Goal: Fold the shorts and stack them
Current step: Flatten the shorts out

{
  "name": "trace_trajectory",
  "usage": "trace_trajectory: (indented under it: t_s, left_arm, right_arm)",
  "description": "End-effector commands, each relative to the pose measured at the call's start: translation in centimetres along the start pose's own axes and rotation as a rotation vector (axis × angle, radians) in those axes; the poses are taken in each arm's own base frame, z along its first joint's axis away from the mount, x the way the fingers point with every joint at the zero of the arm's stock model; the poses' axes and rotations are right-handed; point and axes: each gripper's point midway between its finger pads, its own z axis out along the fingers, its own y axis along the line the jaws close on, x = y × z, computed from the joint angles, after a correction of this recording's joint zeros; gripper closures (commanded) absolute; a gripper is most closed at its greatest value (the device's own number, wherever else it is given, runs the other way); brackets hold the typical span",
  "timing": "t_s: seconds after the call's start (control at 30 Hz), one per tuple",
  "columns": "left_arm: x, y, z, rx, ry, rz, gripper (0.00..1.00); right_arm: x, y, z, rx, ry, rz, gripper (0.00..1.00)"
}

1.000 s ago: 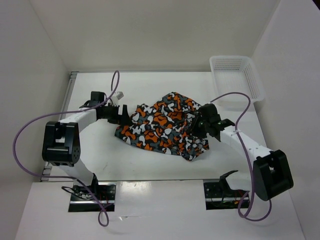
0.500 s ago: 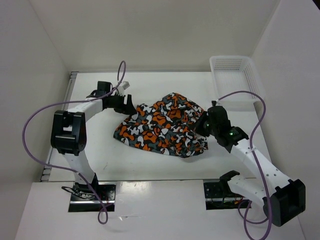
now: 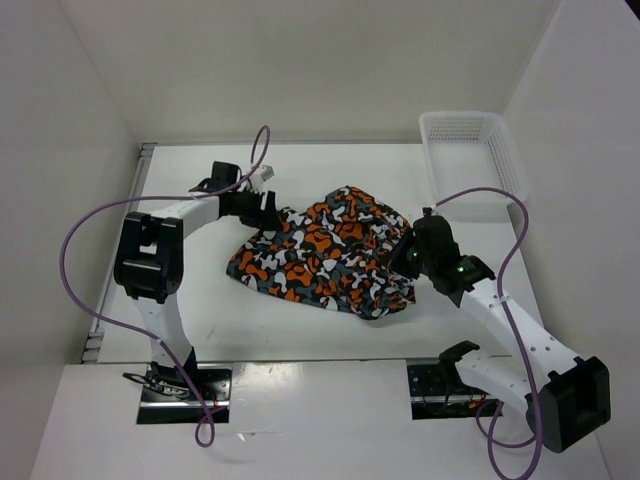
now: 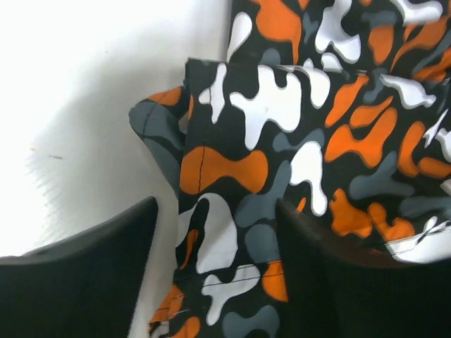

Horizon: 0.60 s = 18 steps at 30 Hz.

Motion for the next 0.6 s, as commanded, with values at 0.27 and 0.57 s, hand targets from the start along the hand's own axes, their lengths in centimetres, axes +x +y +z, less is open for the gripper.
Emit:
trace_trajectory:
  t_s: [0.27, 0.57]
  left_arm:
    - [-2.3, -3.3, -0.7, 0.155, -0.060, 0.056, 1.00]
    - [-15.2, -3.1, -9.6, 0.100, -0.336, 0.214, 1.00]
  right_arm:
    - [-0.2, 0.0, 0.2, 0.013, -0.005, 0.003, 1.00]
    - [-10.5, 8.3, 0.7, -0.124, -0.143, -0.101, 0.99]
